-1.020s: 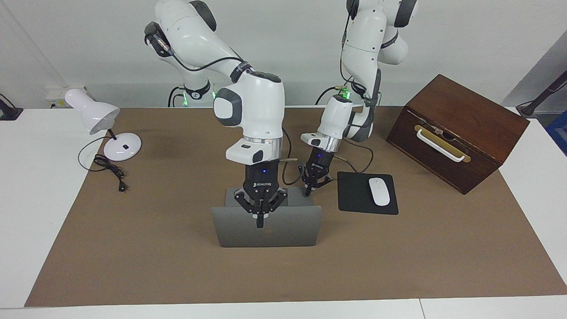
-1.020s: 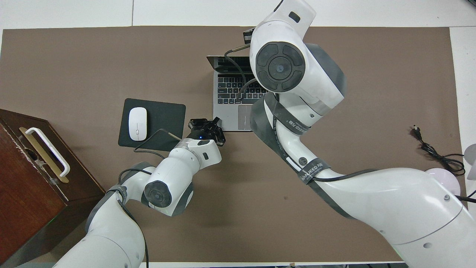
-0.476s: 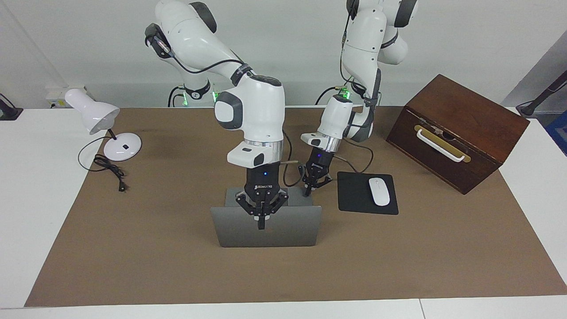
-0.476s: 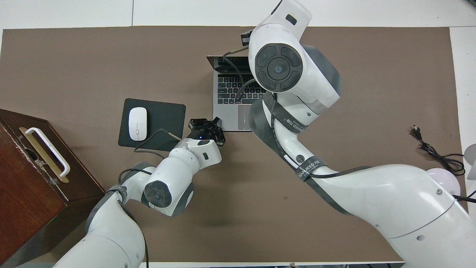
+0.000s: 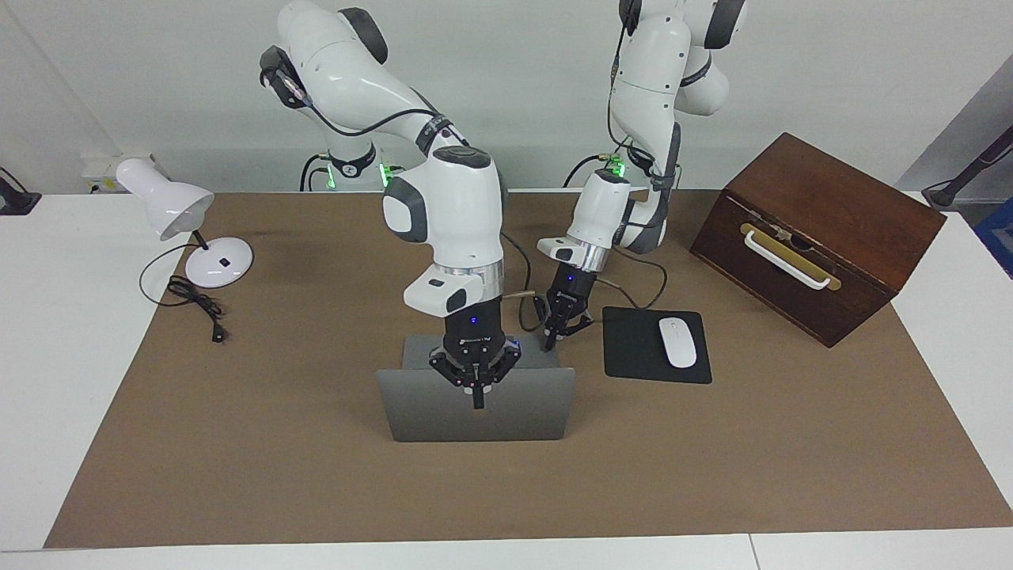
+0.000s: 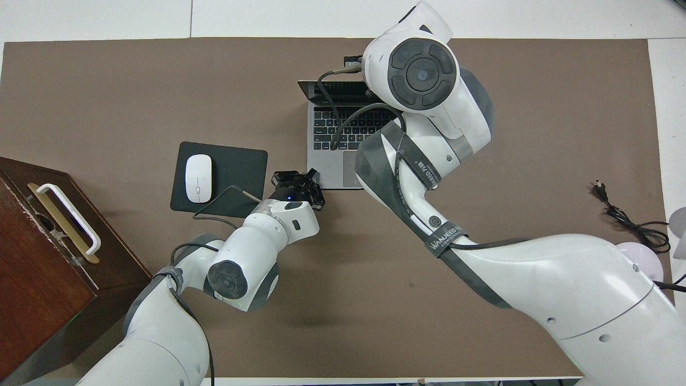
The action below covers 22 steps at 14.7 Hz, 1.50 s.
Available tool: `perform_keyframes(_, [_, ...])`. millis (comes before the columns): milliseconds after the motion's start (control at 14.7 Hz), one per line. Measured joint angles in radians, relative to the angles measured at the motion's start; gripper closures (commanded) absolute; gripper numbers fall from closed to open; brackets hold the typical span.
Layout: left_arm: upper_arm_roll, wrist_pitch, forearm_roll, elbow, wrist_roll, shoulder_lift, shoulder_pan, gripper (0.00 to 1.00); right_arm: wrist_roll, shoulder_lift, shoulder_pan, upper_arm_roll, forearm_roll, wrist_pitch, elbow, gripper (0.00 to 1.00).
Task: Close laptop with both arms
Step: 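Push the laptop lid down toward the keyboard with the right gripper, then press the lid fully shut with the right gripper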
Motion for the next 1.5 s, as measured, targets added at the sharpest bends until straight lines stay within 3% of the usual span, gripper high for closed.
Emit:
perform_keyframes(748, [0.000,0.001,0.000,-0.001,0.000,0.000,0.000,1.00,-0.059,-0.013,-0.019,-0.002,0.314,-0.217,-0.003,1.00])
perform_keyframes(1293, [0.000,0.001,0.000,-0.001,0.000,0.000,0.000,1.00,-0.094,-0.059,-0.029,-0.051,0.457,-0.246,-0.153,1.00])
perform_keyframes(1497, [0.000,0.001,0.000,-0.001,0.001,0.000,0.000,1.00,-0.094,-0.072,-0.029,-0.072,0.547,-0.316,-0.186,1.00])
